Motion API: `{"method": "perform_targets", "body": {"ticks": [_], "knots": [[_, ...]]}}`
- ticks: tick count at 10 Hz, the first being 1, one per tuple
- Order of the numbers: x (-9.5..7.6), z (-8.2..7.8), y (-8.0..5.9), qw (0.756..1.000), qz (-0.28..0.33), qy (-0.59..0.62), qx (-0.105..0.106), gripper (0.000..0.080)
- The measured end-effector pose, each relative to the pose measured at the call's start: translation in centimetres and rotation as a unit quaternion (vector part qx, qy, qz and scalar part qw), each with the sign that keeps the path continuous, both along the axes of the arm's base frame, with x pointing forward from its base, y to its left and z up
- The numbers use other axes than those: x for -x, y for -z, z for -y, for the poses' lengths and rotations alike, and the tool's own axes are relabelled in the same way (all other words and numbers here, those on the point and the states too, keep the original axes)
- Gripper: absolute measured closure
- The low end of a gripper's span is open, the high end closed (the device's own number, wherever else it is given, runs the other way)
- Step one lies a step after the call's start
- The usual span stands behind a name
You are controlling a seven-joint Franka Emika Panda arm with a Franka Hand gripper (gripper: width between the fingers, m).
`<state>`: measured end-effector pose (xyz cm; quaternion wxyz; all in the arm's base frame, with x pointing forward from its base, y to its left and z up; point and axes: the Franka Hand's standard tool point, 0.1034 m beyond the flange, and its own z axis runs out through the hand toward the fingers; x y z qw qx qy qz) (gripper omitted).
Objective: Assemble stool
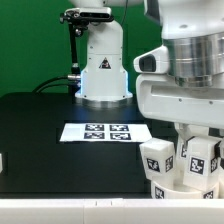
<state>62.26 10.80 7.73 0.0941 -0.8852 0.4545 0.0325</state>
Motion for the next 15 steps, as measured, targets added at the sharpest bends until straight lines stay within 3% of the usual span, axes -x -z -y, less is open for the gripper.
{"method": "perform_targets", "body": {"ticks": [4,6,7,12,15], "knots": [[0.0,-0.6,0.0,0.99,-0.026,0.137,-0.013,0.0466],[-0.7,-1.5,-0.3,0.957,-0.032,0.286,-0.032,0.0466],[-0.7,-1.9,-0.1,0.925,-0.035,0.375,-0.04,0.0466],[-0.6,-2.1,0.3,0.866,-0.057,0.494,-0.056,0.0465],[-0.9,-2.4,0.2,0.805,-0.06,0.585,-0.077,0.0465]]}}
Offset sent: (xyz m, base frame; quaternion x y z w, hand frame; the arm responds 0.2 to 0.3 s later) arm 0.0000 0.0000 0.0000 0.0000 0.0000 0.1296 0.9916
